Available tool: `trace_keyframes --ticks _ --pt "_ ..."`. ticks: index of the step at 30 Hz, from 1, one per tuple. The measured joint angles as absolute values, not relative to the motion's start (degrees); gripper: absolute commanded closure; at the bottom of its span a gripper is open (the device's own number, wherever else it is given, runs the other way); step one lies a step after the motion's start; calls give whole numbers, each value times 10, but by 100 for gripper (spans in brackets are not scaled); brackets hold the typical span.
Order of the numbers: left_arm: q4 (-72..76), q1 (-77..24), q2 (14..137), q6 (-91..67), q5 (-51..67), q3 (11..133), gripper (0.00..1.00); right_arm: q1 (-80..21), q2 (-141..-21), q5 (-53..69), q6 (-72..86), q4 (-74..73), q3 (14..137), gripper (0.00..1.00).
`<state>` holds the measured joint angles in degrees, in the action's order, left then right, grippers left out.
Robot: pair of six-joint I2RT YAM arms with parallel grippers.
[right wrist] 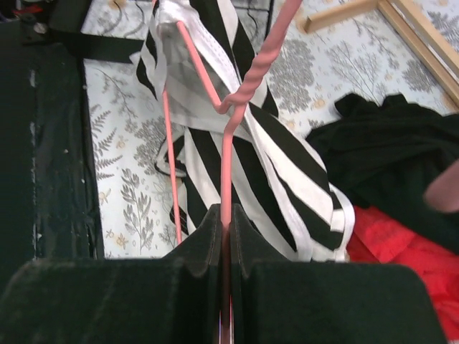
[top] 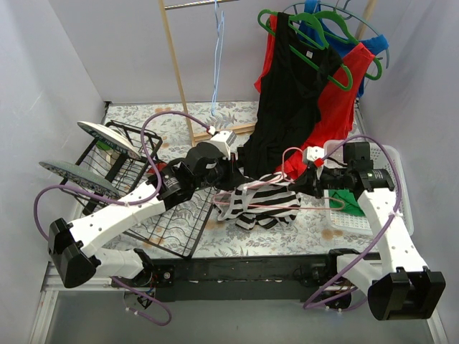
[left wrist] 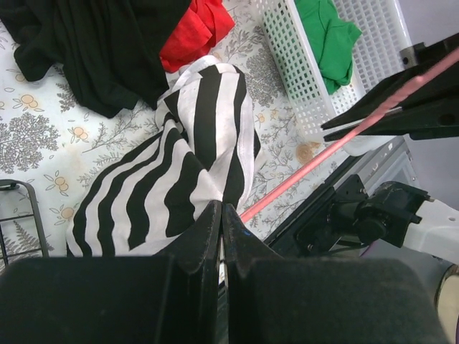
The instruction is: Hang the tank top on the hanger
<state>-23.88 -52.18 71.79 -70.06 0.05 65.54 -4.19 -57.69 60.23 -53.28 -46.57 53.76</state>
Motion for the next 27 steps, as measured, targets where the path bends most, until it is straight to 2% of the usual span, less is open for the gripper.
trace_keyframes --ticks 5,7,9,10,12,13,17,20,27 --pt "-242 -519 719 -694 21 676 100 -42 -637 658 -561 -489 566 99" --pt "-238 -519 719 -692 34 684 85 -42 -653 677 -568 -494 571 99" --pt "-232 -519 719 -688 50 690 76 -42 -661 693 -569 -495 572 99" --pt "-230 -519 719 -686 57 693 64 -42 -665 699 -568 -494 572 99" --pt "-225 -519 719 -678 69 697 49 -42 -673 708 -568 -494 573 99" --pt "-227 -519 719 -670 72 702 37 -42 -677 711 -567 -493 574 99" --pt "-250 -519 715 -619 75 730 11 -43 -686 713 -567 -492 577 99" --pt "-275 -518 692 -550 76 743 5 -52 -686 707 -567 -490 578 99" --pt "-339 -516 664 -391 136 757 5 -116 -674 654 -567 -475 579 99"
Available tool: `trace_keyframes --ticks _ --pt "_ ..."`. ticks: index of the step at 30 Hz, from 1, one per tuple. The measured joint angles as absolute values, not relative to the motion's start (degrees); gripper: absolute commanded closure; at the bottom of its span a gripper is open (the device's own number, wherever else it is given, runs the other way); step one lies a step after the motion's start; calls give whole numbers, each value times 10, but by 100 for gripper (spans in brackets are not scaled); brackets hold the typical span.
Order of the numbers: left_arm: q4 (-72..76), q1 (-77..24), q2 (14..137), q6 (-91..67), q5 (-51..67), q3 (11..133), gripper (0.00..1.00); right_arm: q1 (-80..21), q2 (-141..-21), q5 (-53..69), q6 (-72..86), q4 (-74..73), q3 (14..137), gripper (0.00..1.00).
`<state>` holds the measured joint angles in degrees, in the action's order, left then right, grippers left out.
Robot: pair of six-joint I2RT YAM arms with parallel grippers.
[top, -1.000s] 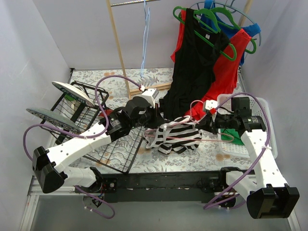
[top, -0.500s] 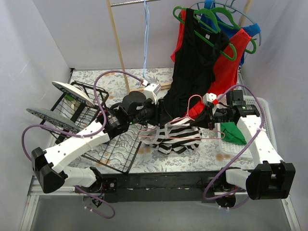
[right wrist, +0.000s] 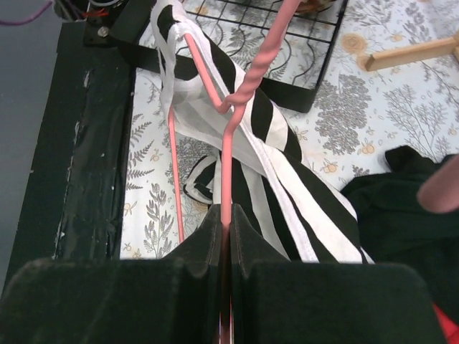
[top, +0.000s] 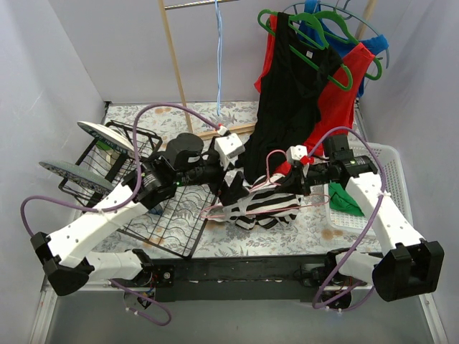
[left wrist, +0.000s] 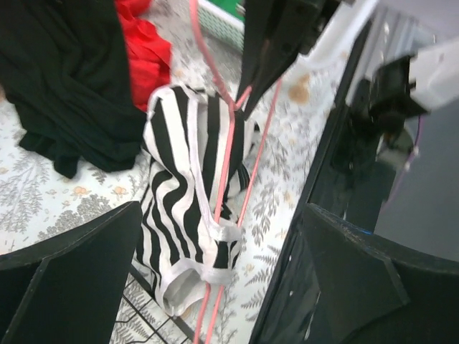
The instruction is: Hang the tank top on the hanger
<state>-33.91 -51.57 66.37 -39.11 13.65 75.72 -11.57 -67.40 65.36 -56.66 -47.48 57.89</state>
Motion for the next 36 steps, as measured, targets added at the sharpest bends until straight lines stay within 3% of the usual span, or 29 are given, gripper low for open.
trace_keyframes --ticks 6,10,11,13,14,16,17,20,28,31,32,36 --pt "-356 -516 698 -322 218 725 7 -196 -664 599 -570 -465 584 99" --pt "-356 -516 713 -308 254 700 17 -215 -664 582 -572 -463 605 99" --pt "-357 -516 716 -307 260 698 29 -216 -664 580 -572 -463 611 99" --pt "-355 -516 723 -305 267 696 37 -217 -665 577 -573 -463 625 99" --pt "-352 -516 726 -308 268 694 53 -217 -666 577 -574 -463 632 99" --pt "-347 -516 731 -312 269 687 63 -218 -666 578 -575 -463 641 99" --pt "-345 -515 733 -318 269 683 77 -219 -667 578 -575 -463 644 99" --pt "-335 -515 740 -326 268 672 100 -221 -669 578 -579 -466 645 99" --pt "-298 -513 725 -369 252 639 100 -223 -670 576 -587 -470 645 99" --pt "-275 -511 696 -392 244 611 100 -230 -670 576 -573 -456 645 76" --pt "-269 -509 687 -400 241 605 100 -233 -670 575 -563 -447 645 64" --pt "-257 -487 637 -440 216 566 100 -228 -670 526 -501 -404 645 51"
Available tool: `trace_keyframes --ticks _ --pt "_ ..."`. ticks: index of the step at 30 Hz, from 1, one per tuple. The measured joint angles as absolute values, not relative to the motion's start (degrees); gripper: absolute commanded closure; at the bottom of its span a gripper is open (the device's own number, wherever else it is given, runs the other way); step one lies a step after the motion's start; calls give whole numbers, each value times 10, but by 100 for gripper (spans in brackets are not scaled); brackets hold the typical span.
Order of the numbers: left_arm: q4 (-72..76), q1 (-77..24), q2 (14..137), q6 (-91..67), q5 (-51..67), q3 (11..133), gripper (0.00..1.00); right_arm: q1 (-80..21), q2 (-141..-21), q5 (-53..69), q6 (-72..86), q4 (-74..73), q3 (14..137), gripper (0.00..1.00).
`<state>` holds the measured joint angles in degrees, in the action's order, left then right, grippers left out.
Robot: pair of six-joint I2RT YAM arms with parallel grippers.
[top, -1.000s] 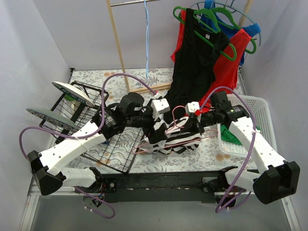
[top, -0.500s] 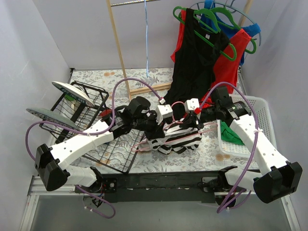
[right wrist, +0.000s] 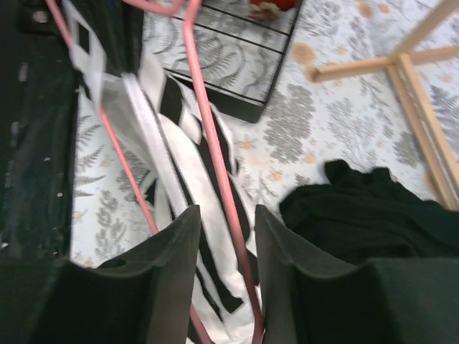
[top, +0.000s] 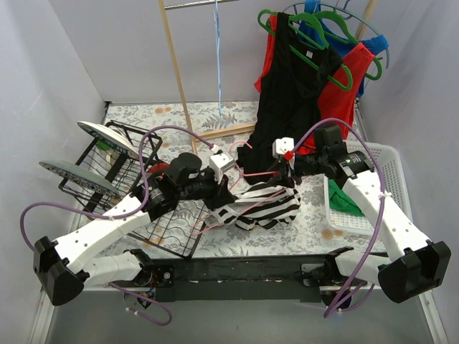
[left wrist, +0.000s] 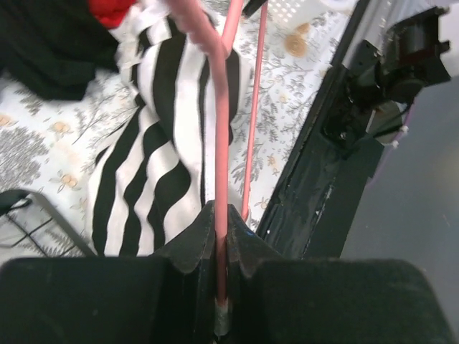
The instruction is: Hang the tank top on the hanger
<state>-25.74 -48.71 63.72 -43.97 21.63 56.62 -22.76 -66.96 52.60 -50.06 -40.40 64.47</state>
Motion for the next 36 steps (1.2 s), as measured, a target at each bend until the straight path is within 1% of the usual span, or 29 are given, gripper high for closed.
trace_keyframes --ticks 1,3,5,11,16,21,24,27,32,36 --pt "-253 -482 627 -450 210 557 100 -225 -669 515 -486 -393 645 50" --pt "-245 -473 609 -471 197 540 100 -218 -665 486 -449 -370 644 41" --pt "-236 -467 596 -492 179 524 100 -204 -652 462 -414 -349 642 38" --pt "-219 -460 580 -548 125 494 100 -169 -578 413 -350 -303 613 36" --pt "-207 -459 576 -575 102 493 100 -168 -547 407 -347 -286 533 27" --pt "-189 -459 576 -594 94 493 100 -169 -588 383 -337 -260 415 28" --pt "-184 -459 576 -604 92 493 100 -171 -601 353 -312 -222 366 30" --pt "-179 -459 576 -614 89 493 100 -183 -601 323 -279 -170 349 31" --pt "-172 -458 576 -641 87 493 100 -238 -604 250 -227 -87 341 34" --pt "-164 -455 576 -660 86 494 100 -268 -632 191 -200 -55 340 37"
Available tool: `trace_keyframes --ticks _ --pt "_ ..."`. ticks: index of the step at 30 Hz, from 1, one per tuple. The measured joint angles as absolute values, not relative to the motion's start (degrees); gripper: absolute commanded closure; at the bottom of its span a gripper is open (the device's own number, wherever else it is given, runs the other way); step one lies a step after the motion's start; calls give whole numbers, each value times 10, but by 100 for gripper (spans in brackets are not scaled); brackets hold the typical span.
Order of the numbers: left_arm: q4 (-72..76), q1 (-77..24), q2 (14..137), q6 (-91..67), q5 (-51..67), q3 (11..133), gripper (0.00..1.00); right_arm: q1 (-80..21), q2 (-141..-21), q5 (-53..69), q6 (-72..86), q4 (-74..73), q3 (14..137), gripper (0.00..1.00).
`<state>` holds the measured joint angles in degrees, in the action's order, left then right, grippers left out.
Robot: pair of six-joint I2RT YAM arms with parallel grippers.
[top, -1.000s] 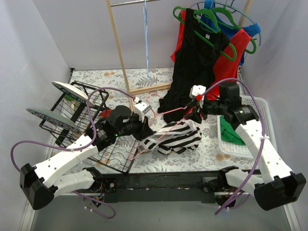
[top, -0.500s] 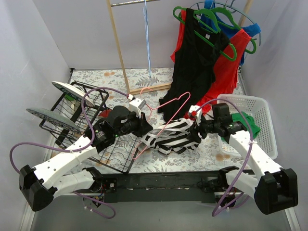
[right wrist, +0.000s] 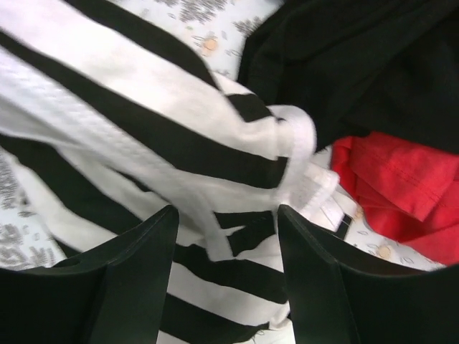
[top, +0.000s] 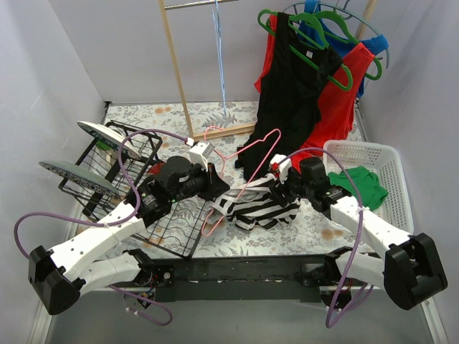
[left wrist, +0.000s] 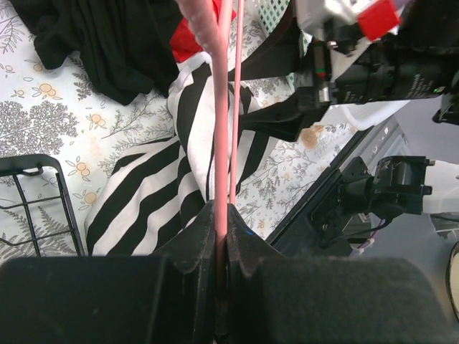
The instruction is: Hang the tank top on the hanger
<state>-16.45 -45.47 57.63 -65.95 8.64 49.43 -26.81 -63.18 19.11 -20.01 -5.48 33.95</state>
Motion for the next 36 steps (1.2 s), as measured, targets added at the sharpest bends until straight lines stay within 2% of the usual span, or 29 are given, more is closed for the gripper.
trace_keyframes --ticks 4,15,19,21,23,24,27,32,36 --pt "-162 -454 576 -667 83 498 100 -271 -650 127 -180 -41 340 44" --pt "-168 -444 576 -666 80 499 100 -255 -594 35 -163 -31 349 47" --pt "-168 -443 576 -663 84 499 100 -251 -598 34 -159 -28 366 59" --pt "-168 -443 576 -662 86 499 100 -251 -611 36 -156 -28 377 59" --pt "-168 -443 576 -662 88 499 100 -251 -626 45 -152 -28 384 51" --pt "-169 -443 576 -662 89 499 100 -251 -635 53 -150 -30 388 41" --pt "-170 -442 574 -662 90 499 100 -248 -660 113 -156 -48 404 29" --pt "-171 -442 569 -670 81 498 100 -248 -695 216 -142 -44 412 25" --pt "-170 -441 553 -699 57 481 100 -243 -727 256 -95 16 403 23"
